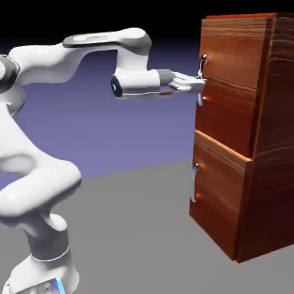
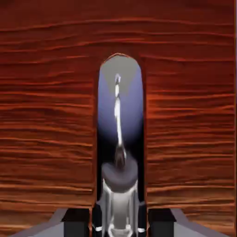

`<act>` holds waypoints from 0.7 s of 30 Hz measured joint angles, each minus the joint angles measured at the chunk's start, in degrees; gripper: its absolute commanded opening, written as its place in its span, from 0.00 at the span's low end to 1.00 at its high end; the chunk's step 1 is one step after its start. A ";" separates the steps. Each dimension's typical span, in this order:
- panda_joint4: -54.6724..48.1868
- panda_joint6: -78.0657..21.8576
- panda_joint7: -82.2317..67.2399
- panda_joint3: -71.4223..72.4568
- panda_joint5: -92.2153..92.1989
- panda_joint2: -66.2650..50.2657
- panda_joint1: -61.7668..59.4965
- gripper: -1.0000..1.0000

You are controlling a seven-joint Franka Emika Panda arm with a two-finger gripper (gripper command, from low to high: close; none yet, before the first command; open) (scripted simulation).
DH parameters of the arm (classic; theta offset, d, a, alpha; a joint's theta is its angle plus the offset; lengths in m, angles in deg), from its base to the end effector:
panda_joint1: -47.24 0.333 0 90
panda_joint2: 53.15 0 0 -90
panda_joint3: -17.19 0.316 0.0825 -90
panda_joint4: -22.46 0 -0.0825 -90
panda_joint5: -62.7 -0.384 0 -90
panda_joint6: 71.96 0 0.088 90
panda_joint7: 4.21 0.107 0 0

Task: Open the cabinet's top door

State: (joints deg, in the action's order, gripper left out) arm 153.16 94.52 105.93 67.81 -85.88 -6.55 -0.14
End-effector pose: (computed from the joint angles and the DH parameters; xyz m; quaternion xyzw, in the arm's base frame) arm 0.4146 0.0771 0.5811 0.2648 0.6558 0.2761 0.6508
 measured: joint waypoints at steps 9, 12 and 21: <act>12.96 -13.09 5.75 -18.09 17.12 2.68 17.31 0.00; 16.84 -18.73 8.24 -24.32 24.09 4.67 21.16 0.00; 23.70 -39.03 13.06 -43.01 45.04 8.65 25.74 0.00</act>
State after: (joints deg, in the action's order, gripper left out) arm 176.86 55.49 118.98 24.80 -40.83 2.10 25.60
